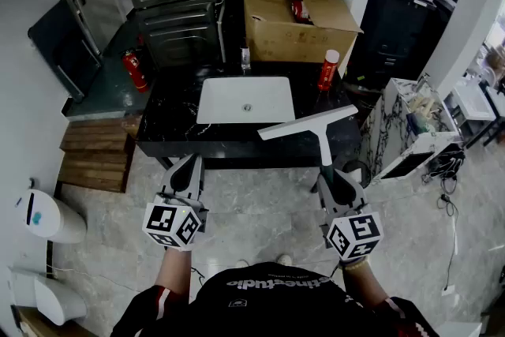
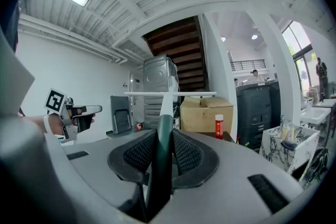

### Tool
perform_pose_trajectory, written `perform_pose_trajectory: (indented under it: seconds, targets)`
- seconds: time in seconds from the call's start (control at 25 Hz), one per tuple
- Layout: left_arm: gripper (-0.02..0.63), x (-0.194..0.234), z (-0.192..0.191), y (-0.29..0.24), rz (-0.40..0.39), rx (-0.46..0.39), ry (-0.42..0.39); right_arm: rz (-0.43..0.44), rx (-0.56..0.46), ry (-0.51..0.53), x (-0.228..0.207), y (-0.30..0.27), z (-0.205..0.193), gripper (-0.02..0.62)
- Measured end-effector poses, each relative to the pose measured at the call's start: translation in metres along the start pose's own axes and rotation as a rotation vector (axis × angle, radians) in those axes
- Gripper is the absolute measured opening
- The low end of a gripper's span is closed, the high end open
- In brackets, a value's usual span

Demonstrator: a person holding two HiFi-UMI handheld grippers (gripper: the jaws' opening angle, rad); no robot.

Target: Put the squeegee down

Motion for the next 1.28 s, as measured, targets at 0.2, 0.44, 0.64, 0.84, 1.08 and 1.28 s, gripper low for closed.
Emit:
perform_pose_trajectory:
  seconds: [0.2, 0.44, 0.64, 0.84, 1.08, 1.28]
  targets:
    - [0.014, -0.002, 0.002, -0.001, -0.001, 0.002, -0.002, 0.006, 0.0, -0.001, -0.001, 0.0, 0.001, 0.124]
    - [0.014, -0.003, 0.0, -0.002, 0.003, 0.009, -0.002, 0.005, 0.0, -0.005, -0.004, -0.001, 0.0, 0.124]
    - [0.014, -0.007, 0.0, -0.006, 0.003, 0.016, 0.002, -0.006, 0.002, -0.012, -0.014, 0.0, 0.001, 0.124]
    - [0.014, -0.013, -0.003, -0.007, 0.006, 0.02, 0.01, -0.001, 0.011, -0.019, -0.02, 0.001, -0.002, 0.124]
    - [0.014, -0.023, -0.004, -0.014, 0.033, 0.025, 0.011, 0.048, 0.024, 0.001, -0.027, -0.006, -0.005, 0.124]
    - [0.014, -0.034, -0.005, -0.018, 0.08, 0.035, 0.004, 0.11, 0.031, 0.001, -0.04, -0.018, -0.007, 0.124]
Point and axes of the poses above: the fingertips, and each gripper's own axes: y backward along the fingers, x to its left, z out of its top, the point moved 4 cm from there along y, backward along the fingers, and after that the axes turned 8 degrees about x, right-handed, at the moved point
